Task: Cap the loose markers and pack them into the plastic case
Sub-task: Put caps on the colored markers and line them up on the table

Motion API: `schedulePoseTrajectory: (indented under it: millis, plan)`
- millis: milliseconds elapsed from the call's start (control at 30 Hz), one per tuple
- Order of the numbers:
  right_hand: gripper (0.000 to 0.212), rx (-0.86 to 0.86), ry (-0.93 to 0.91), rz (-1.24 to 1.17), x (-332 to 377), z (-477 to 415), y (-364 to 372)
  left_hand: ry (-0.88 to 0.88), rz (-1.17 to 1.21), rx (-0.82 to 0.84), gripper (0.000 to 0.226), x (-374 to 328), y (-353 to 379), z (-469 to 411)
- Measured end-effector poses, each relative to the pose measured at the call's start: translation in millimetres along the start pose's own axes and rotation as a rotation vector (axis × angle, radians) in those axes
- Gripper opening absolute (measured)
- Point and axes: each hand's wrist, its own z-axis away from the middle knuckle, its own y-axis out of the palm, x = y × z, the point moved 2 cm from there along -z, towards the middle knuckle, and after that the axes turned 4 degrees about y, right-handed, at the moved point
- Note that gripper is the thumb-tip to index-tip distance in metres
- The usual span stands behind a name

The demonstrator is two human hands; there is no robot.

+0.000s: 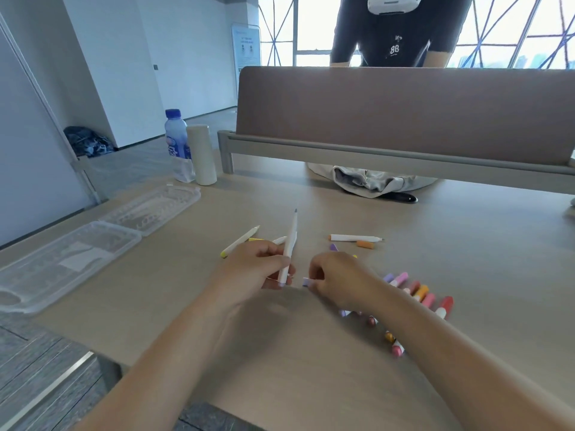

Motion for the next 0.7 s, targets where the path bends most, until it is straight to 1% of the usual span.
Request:
schedulePoseTrajectory:
  millis: [67, 100, 133, 267, 367, 433, 500, 633, 700]
  plan:
    - [0.023, -0.002, -0.012, -0.020, -1, 3, 0, -0.008, 0.028, 0.010, 0.008, 0, 1, 6]
    - [0.022, -0.018, -0.016, -0.071, -3, 4, -2, -0.015, 0.047, 0.011, 0.010, 0, 1, 8]
    - [0.020, -0.041, -0.008, -0.176, -7, 5, -6, -0.019, 0.056, 0.017, 0.010, 0, 2, 10]
    - [0.012, -0.195, 0.092, -0.773, -28, 14, -33, -0.018, 0.055, 0.086, 0.012, -1, 7, 14]
    - [0.012, -0.236, 0.116, -1.090, -38, 22, -48, -0.016, 0.020, 0.119, 0.005, 0, 13, 17]
    - [0.016, -0.240, 0.117, -1.144, -39, 25, -52, -0.012, -0.018, 0.146, 0.004, 0, 17, 17]
    - [0.018, -0.245, 0.121, -1.127, -39, 28, -55, -0.013, -0.055, 0.171, 0.004, 1, 20, 17]
    - [0.009, -0.270, 0.116, -1.093, -38, 31, -56, -0.014, -0.096, 0.175, 0.006, 1, 25, 15]
    - [0.008, -0.280, 0.110, -1.074, -39, 32, -56, -0.013, -0.108, 0.177, 0.007, 0, 26, 16]
